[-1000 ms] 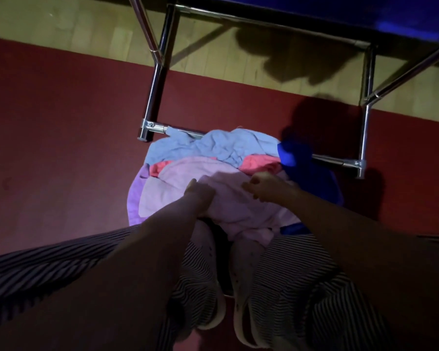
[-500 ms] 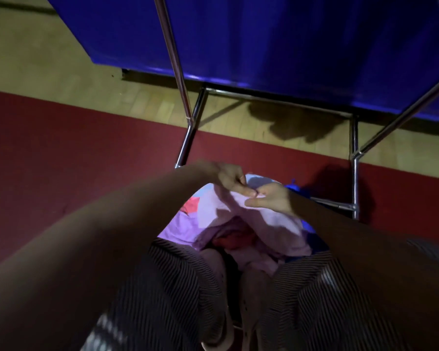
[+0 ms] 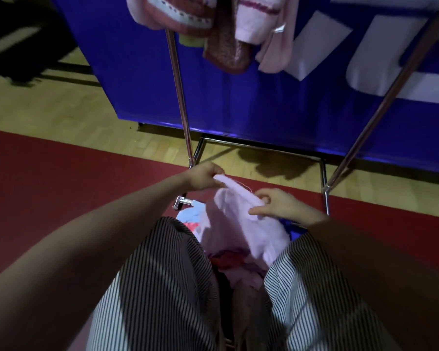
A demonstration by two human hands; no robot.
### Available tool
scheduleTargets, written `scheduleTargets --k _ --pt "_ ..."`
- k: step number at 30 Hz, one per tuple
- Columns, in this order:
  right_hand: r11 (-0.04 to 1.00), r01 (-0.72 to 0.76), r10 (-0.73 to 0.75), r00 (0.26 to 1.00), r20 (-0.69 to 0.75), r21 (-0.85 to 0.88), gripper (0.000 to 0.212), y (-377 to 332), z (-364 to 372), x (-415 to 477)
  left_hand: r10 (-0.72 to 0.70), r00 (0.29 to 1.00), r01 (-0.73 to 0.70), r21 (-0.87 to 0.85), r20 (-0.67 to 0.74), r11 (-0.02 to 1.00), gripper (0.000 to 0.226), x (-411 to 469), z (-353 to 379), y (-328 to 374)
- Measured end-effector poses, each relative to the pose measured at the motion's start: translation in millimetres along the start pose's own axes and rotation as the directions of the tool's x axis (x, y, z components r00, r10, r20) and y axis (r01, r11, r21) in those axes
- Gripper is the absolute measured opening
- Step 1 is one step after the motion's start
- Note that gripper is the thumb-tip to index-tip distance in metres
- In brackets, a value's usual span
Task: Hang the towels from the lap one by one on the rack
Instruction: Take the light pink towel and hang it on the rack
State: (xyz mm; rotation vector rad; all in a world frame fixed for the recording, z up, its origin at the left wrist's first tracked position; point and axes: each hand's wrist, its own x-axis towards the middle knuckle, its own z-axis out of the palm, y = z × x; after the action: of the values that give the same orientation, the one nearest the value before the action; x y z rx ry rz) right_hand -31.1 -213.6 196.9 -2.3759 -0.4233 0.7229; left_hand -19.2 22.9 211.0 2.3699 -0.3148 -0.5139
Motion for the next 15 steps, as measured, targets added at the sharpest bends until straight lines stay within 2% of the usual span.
scheduleTargets --k 2,4,6,7,9,11,13,15 --pt "0.996 0.017 -0.022 0.998 -0.065 -0.086 0.052 -19 3 -4 0.041 0.999 -0.041 0.003 0.019 0.999 0.008 0 5 22" --pt "0.994 0.073 -0.063 0.991 -0.117 0.081 0.069 -40 7 -8 0.044 0.997 -0.041 -0.047 0.06 0.998 0.007 0 15 39" --pt "0.954 0.097 -0.074 0.993 -0.091 0.284 0.073 -55 10 -13 0.04 0.999 -0.035 -0.146 0.031 0.989 0.021 -3 25 51" --pt "0.941 0.089 -0.066 0.995 -0.08 0.326 0.073 -59 13 -15 0.028 1.0 -0.025 -0.219 0.012 0.975 0.025 -6 29 54" --pt "0.945 0.092 -0.055 0.991 -0.124 0.313 0.061 -59 17 -15 -0.003 1.0 0.001 -0.386 -0.005 0.923 0.021 -9 34 54" --pt "0.952 0.104 -0.074 0.991 -0.115 0.287 0.038 -55 18 -16 -0.038 0.999 0.049 -0.498 0.032 0.866 0.005 -14 32 52" --pt "0.956 0.061 -0.037 0.995 -0.087 0.288 0.022 -48 18 -20 -0.029 0.992 0.091 -0.522 0.126 0.848 0.012 -18 29 49" --pt "0.943 0.017 0.024 0.993 -0.116 0.332 0.019 -37 16 -22 -0.007 0.971 0.13 -0.504 0.238 0.854 0.018 -22 26 43"
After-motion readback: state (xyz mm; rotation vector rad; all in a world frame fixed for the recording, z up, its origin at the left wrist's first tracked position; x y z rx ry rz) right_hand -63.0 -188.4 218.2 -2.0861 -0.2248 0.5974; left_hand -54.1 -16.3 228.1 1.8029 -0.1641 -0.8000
